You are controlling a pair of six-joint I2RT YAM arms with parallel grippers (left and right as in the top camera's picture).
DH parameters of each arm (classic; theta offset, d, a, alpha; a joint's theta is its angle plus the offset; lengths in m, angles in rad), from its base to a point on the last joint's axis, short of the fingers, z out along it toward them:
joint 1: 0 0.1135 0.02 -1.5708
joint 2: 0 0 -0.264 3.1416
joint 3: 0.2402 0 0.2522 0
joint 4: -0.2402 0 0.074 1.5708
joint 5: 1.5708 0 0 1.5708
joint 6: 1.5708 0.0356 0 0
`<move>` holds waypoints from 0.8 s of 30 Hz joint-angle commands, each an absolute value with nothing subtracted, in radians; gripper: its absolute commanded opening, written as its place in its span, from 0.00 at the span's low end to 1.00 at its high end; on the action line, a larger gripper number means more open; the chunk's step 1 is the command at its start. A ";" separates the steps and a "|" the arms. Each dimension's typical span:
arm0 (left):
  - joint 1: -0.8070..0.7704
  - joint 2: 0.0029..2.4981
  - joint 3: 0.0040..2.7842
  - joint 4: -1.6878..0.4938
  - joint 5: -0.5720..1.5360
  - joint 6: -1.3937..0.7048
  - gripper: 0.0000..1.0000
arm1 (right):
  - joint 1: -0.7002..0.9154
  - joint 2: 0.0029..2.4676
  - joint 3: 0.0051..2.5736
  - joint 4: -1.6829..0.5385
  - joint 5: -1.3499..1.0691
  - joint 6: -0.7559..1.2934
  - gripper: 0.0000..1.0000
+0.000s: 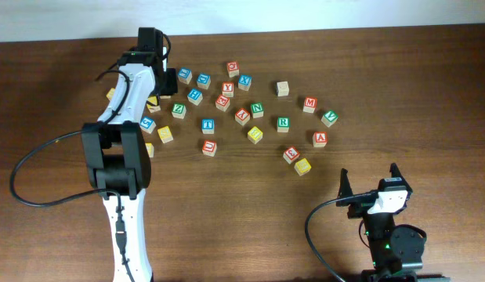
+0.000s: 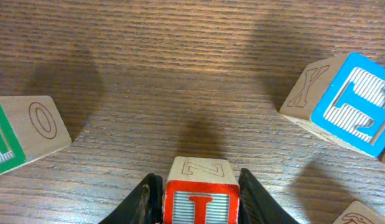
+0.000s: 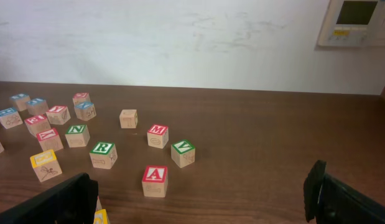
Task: Spell out ICRA
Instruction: 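Lower the left gripper onto the red I block and close, then lift the red I block and carry it to the open table center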
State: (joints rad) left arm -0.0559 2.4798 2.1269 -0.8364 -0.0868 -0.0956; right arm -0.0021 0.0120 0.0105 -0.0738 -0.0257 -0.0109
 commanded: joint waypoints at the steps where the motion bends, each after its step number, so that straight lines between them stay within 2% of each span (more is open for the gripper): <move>1: -0.054 2.502 2.144 -0.838 -0.094 -0.088 0.21 | -0.007 0.006 0.006 -0.079 -0.021 -0.007 0.98; 6: -0.054 2.500 2.152 -0.842 -0.094 -0.089 0.21 | -0.007 0.006 0.006 -0.079 -0.021 -0.007 0.98; 12: -0.054 2.449 2.295 -0.990 -0.086 -0.089 0.18 | -0.007 0.006 0.006 -0.079 -0.021 -0.007 0.98; 16: -0.056 2.320 2.324 -1.102 0.109 -0.089 0.17 | -0.007 0.006 0.006 -0.079 -0.021 -0.007 0.98; 18: -0.056 2.248 2.324 -1.172 0.152 -0.090 0.15 | -0.007 0.006 0.006 -0.079 -0.021 -0.007 0.98; 24: -0.062 2.070 2.323 -1.512 0.247 -0.140 0.18 | -0.007 0.006 0.006 -0.079 -0.021 -0.007 0.98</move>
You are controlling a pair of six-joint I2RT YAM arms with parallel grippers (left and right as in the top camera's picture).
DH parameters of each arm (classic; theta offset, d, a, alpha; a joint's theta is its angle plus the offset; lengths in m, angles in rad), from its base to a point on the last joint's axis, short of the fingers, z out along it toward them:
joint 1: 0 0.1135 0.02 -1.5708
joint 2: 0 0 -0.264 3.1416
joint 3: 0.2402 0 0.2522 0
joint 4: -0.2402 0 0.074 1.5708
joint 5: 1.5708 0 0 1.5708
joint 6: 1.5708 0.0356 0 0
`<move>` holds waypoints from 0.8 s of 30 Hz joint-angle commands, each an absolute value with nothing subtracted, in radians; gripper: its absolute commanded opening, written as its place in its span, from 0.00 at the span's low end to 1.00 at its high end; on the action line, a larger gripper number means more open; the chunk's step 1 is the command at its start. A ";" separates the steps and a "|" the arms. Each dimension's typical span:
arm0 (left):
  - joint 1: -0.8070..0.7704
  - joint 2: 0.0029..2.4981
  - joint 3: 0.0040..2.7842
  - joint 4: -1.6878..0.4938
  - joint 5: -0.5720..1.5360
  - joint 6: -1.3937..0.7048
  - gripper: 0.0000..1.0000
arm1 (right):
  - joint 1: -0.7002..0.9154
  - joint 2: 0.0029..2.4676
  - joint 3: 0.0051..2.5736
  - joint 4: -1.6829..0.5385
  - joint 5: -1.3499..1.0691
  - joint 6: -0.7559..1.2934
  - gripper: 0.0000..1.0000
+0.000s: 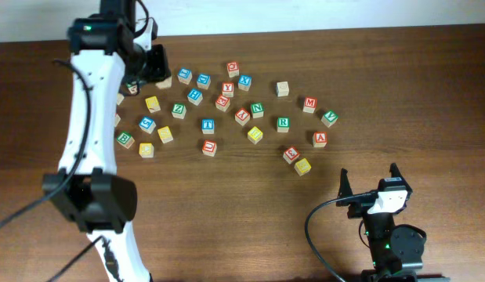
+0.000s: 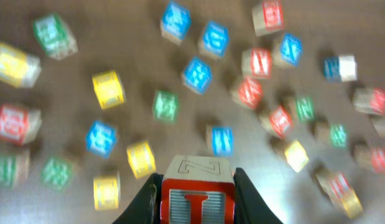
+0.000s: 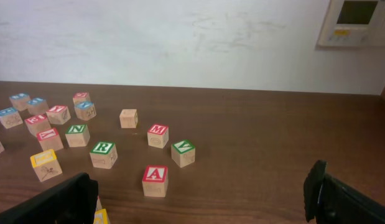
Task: Spell out ICRA
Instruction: 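Lift the red I block and carry it to the open table center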
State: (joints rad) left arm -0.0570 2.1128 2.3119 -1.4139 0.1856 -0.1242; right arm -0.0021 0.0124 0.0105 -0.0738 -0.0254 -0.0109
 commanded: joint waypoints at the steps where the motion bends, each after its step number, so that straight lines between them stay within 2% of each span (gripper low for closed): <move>1: -0.067 2.071 2.323 -1.570 0.247 -0.139 0.18 | -0.007 0.006 0.006 -0.079 -0.021 -0.007 0.98; 5: -0.121 2.072 2.300 -1.685 0.247 -0.099 0.17 | -0.007 0.006 0.006 -0.079 -0.021 -0.007 0.98; 12: -0.317 2.069 2.254 -1.689 0.236 -0.073 0.13 | -0.007 0.006 0.006 -0.079 -0.021 -0.007 0.98; 18: -0.357 1.934 1.993 -1.686 0.191 -0.074 0.10 | -0.007 0.006 0.006 -0.079 -0.021 -0.007 0.98; 24: -0.367 1.891 1.638 -1.438 0.191 -0.175 0.12 | -0.007 0.006 0.006 -0.079 -0.021 -0.007 0.98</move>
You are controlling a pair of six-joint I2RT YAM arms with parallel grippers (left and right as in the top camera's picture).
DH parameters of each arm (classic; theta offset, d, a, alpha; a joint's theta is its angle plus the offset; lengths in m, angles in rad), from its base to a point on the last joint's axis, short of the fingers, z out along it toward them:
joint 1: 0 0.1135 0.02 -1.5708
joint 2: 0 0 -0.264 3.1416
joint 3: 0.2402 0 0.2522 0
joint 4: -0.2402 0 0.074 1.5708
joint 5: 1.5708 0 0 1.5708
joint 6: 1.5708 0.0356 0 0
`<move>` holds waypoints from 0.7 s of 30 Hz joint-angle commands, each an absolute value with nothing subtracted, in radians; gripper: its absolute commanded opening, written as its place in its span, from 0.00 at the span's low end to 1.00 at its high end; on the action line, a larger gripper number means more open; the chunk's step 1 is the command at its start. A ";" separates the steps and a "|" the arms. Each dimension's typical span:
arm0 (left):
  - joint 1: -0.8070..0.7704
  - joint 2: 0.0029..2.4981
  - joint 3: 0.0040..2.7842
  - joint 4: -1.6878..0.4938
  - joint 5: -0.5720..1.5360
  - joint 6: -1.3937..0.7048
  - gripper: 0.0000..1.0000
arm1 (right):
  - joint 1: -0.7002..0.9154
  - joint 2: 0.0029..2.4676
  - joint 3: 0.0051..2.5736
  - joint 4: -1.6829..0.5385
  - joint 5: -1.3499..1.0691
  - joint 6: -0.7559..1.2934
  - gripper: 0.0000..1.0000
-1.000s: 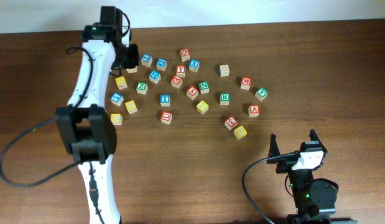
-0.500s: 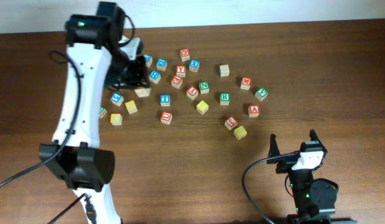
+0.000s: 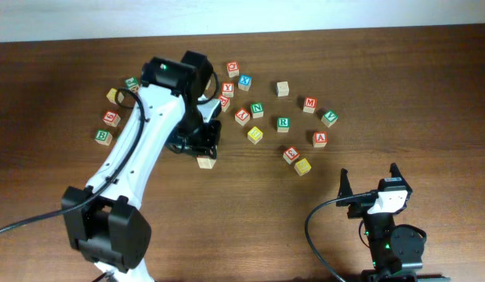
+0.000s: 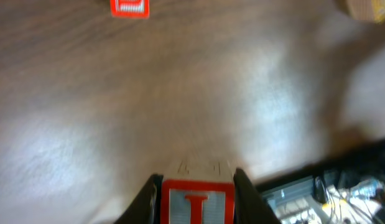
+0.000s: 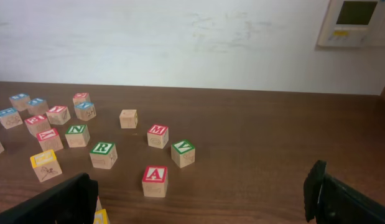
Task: Spell out ICRA
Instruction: 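Lift the red I block and carry it to the open table center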
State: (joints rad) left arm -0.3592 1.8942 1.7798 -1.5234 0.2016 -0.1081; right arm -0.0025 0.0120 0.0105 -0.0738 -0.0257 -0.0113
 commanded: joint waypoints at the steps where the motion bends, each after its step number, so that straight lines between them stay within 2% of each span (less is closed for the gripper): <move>1: -0.379 1.891 1.568 -1.366 0.191 -0.201 0.12 | -0.007 0.006 0.006 -0.079 -0.021 -0.007 0.98; 4: -0.414 1.891 1.406 -1.169 0.168 -0.286 0.13 | -0.007 0.006 0.006 -0.079 -0.021 -0.007 0.98; 11: -0.502 1.891 1.230 -0.881 -0.094 -0.533 0.15 | -0.007 0.006 0.006 -0.079 -0.021 -0.007 0.98; 16: -0.516 1.891 1.203 -0.852 -0.095 -0.534 0.16 | -0.007 0.006 0.006 -0.079 -0.021 -0.007 0.98; 19: -0.517 1.891 1.203 -0.859 -0.077 -0.534 0.24 | -0.007 0.006 0.006 -0.079 -0.021 -0.007 0.98; 21: -0.517 1.891 1.203 -0.862 -0.060 -0.533 0.26 | -0.007 0.006 0.006 -0.079 -0.021 -0.007 0.99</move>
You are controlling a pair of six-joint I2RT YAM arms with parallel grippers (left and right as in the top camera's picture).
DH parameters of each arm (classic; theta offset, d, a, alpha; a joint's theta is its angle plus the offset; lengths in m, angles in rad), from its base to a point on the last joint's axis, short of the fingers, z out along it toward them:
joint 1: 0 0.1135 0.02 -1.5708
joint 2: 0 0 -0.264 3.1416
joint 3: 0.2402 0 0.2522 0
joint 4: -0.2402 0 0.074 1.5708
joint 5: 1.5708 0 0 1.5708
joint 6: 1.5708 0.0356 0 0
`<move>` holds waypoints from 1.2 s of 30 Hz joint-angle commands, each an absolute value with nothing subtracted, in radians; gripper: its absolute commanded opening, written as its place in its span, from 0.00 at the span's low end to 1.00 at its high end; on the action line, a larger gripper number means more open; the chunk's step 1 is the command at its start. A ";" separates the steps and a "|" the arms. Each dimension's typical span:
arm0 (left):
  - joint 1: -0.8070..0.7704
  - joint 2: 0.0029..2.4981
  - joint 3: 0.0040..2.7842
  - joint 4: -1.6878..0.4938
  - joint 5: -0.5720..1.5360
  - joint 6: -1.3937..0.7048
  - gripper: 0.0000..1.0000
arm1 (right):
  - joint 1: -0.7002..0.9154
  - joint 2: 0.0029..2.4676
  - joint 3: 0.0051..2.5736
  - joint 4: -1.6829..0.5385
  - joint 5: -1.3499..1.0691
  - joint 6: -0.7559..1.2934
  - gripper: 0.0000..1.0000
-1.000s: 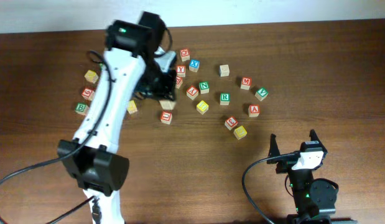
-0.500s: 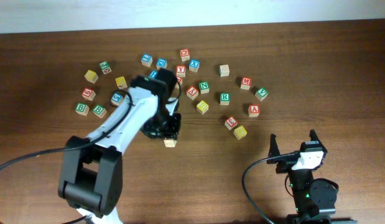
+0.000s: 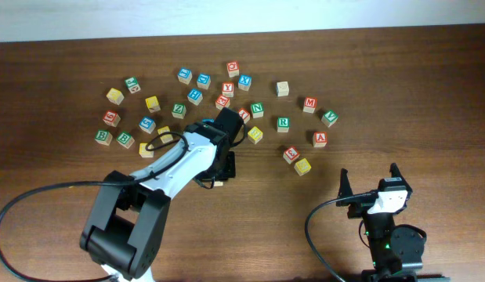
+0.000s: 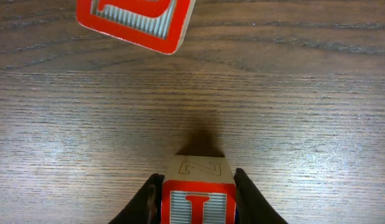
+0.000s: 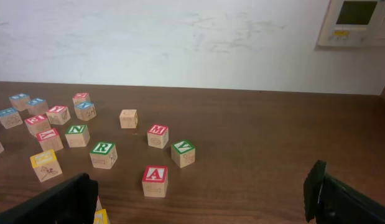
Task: Spell out ICRA
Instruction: 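Lift the red I block and carry it to the open table center, then lower the red I block onto the table and open the left gripper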
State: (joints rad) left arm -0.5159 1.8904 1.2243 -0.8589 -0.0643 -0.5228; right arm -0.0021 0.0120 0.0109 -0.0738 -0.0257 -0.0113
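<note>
My left gripper (image 4: 197, 200) is shut on a red-faced I block (image 4: 198, 204) with an N on its top side, held low over the wood. Just beyond it lies another red block (image 4: 135, 18). In the overhead view the left gripper (image 3: 218, 168) sits in front of the block cluster and hides the I block. The green R block (image 3: 283, 123) (image 5: 103, 154) and the red A block (image 3: 320, 139) (image 5: 155, 179) stand at the right of the cluster. My right gripper (image 3: 369, 182) (image 5: 198, 205) is open near the front edge, holding nothing.
Several other letter blocks are scattered across the back half of the brown table (image 3: 430, 94). A yellow block (image 3: 302, 166) and a red one (image 3: 291, 153) lie nearest the right arm. A white wall with a control panel (image 5: 357, 22) stands behind the table.
The left gripper, still shut on the I block, has moved from beside the middle blocks toward the front and right, and now sits low over the wood in front of the cluster.
The left gripper was shut on the I block down among the blocks at the back left. Then it held the block high over the cluster, then over the table's middle. Now it holds it close to the wood. The right arm has stayed still and open.
</note>
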 commanded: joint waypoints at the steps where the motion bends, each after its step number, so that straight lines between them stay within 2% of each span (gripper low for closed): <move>1: -0.517 1.891 1.203 -0.865 -0.053 -0.533 0.32 | -0.007 0.006 0.006 -0.079 -0.021 -0.007 0.98; 8: -0.517 1.891 1.203 -0.876 -0.049 -0.522 0.39 | -0.007 0.006 0.006 -0.079 -0.021 -0.007 0.98; 9: -0.517 1.891 1.203 -0.876 -0.049 -0.522 0.39 | -0.007 0.006 0.006 -0.079 -0.021 -0.007 0.98; 12: -0.517 1.891 1.203 -0.877 -0.049 -0.522 0.28 | -0.007 0.006 0.006 -0.079 -0.021 -0.007 0.98; 15: -0.517 1.891 1.203 -0.876 -0.049 -0.522 0.25 | -0.007 0.006 0.006 -0.079 -0.021 -0.007 0.98; 26: -0.517 1.891 1.203 -0.872 0.004 -0.447 0.27 | -0.007 0.006 0.006 -0.079 -0.021 -0.007 0.98; 27: -0.517 1.891 1.203 -0.869 0.004 -0.447 0.28 | -0.007 0.006 0.006 -0.079 -0.021 -0.007 0.98; 28: -0.517 1.891 1.203 -0.867 0.003 -0.447 0.35 | -0.007 0.006 0.006 -0.079 -0.021 -0.007 0.98; 29: -0.516 1.891 1.203 -0.867 0.004 -0.447 0.47 | -0.007 0.006 0.006 -0.079 -0.021 -0.007 0.98; 36: -0.515 1.888 1.246 -0.885 0.000 -0.447 0.56 | -0.007 0.006 0.006 -0.079 -0.021 -0.007 0.99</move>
State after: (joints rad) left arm -0.5159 1.8904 1.2091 -0.8711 -0.0067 -0.4538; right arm -0.0025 0.0120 0.0109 -0.0738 -0.0257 -0.0109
